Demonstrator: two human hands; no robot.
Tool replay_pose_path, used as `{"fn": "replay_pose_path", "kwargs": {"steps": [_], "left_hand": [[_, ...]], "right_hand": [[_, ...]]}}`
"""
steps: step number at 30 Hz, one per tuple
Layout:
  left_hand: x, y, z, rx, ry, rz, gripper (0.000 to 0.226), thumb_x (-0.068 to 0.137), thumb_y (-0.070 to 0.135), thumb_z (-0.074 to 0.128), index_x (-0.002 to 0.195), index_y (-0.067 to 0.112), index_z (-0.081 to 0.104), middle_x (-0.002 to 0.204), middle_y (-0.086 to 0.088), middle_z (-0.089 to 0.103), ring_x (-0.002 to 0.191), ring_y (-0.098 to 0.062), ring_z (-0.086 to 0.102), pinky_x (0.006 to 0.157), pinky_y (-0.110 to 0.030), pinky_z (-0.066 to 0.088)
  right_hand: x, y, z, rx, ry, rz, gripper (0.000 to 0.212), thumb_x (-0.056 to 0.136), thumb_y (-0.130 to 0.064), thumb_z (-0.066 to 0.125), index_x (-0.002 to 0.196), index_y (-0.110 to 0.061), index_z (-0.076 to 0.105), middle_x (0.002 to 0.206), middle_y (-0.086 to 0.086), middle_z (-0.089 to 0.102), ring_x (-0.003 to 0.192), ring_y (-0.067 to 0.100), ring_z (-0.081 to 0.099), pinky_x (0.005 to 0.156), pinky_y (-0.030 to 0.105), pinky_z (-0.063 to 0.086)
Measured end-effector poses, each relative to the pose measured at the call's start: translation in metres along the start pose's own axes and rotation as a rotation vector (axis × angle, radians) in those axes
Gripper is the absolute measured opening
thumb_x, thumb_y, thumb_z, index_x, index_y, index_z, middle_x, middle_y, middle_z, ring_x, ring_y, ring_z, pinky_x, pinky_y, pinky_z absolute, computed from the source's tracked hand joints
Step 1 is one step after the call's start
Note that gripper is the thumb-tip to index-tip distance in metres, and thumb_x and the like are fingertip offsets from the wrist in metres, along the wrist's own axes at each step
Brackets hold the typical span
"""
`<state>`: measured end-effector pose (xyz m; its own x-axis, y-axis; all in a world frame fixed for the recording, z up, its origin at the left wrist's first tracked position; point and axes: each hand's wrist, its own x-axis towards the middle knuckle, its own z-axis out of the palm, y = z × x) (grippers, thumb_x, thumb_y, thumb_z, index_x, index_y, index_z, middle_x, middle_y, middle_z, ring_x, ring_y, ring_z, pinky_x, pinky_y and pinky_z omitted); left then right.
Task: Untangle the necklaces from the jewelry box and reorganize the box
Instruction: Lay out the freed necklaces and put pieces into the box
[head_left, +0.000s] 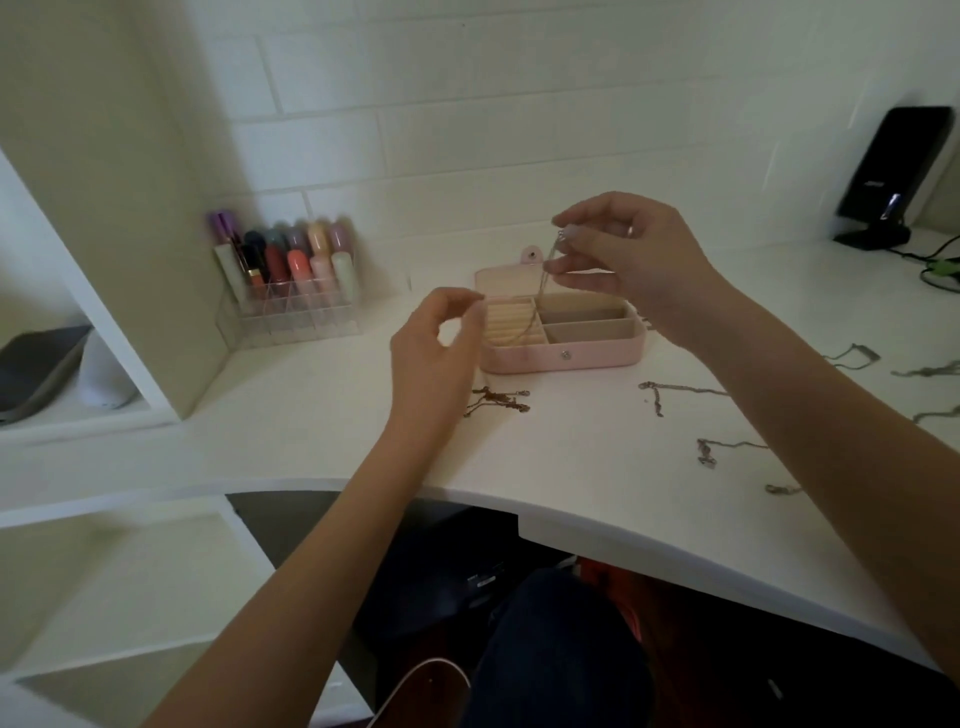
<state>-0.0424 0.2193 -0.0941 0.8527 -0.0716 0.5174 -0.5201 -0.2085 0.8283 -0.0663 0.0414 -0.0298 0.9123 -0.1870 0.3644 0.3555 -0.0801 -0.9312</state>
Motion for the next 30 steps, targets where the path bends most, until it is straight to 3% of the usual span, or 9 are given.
{"fn": "replay_pose_path", "kwargs": {"steps": [2, 8, 12, 17, 25, 30], "left_hand": [[-0.002, 0.010, 0.010, 0.005, -0.094, 0.066, 0.016, 0.089, 0.028, 0.064, 0.105, 0.024, 0.063, 0.102, 0.017, 0.065, 0.097, 0.012, 0.055, 0.081, 0.000, 0.037], [0.014, 0.023, 0.027, -0.258, -0.144, -0.109, 0.018, 0.081, 0.020, 0.074, 0.097, 0.015, 0.068, 0.086, -0.006, 0.074, 0.087, -0.018, 0.070, 0.086, -0.035, 0.055], [0.009, 0.020, 0.024, -0.290, -0.156, -0.120, 0.002, 0.085, 0.015, 0.069, 0.085, 0.014, 0.070, 0.075, -0.004, 0.072, 0.072, -0.014, 0.068, 0.077, -0.026, 0.055], [0.009, 0.017, 0.023, -0.243, -0.169, -0.172, 0.007, 0.087, 0.015, 0.067, 0.080, 0.016, 0.068, 0.067, 0.001, 0.070, 0.066, -0.011, 0.065, 0.068, -0.023, 0.054], [0.010, 0.008, 0.015, -0.067, -0.185, -0.160, 0.011, 0.085, 0.016, 0.068, 0.082, 0.005, 0.069, 0.070, -0.002, 0.069, 0.058, -0.004, 0.060, 0.061, -0.013, 0.048], [0.010, 0.003, 0.007, -0.070, -0.195, -0.164, 0.014, 0.086, 0.019, 0.068, 0.088, 0.005, 0.070, 0.069, -0.001, 0.067, 0.059, -0.002, 0.061, 0.061, -0.010, 0.046]], "right_hand": [[-0.003, -0.002, 0.005, -0.014, -0.078, -0.002, 0.009, 0.091, -0.001, 0.060, 0.098, -0.005, 0.065, 0.080, 0.009, 0.067, 0.075, 0.021, 0.070, 0.077, 0.035, 0.059], [-0.007, -0.008, 0.012, -0.073, -0.113, -0.039, 0.012, 0.090, 0.000, 0.060, 0.099, -0.006, 0.065, 0.083, 0.011, 0.067, 0.074, 0.017, 0.067, 0.066, 0.028, 0.057], [-0.003, -0.005, 0.002, -0.170, -0.049, -0.069, 0.012, 0.089, -0.005, 0.062, 0.100, -0.009, 0.066, 0.083, 0.008, 0.068, 0.068, 0.012, 0.065, 0.069, 0.029, 0.057], [-0.002, -0.001, -0.001, -0.218, -0.021, -0.109, 0.016, 0.088, -0.005, 0.064, 0.103, -0.007, 0.065, 0.076, 0.006, 0.068, 0.068, 0.011, 0.065, 0.070, 0.027, 0.057], [0.008, -0.006, -0.013, -0.025, 0.216, -0.202, 0.012, 0.091, 0.000, 0.056, 0.101, -0.004, 0.061, 0.079, 0.009, 0.061, 0.070, 0.016, 0.068, 0.066, 0.026, 0.055], [0.012, -0.002, -0.030, 0.014, 0.240, -0.164, 0.013, 0.093, 0.000, 0.055, 0.105, -0.001, 0.061, 0.080, 0.008, 0.060, 0.074, 0.017, 0.071, 0.071, 0.027, 0.056]]}}
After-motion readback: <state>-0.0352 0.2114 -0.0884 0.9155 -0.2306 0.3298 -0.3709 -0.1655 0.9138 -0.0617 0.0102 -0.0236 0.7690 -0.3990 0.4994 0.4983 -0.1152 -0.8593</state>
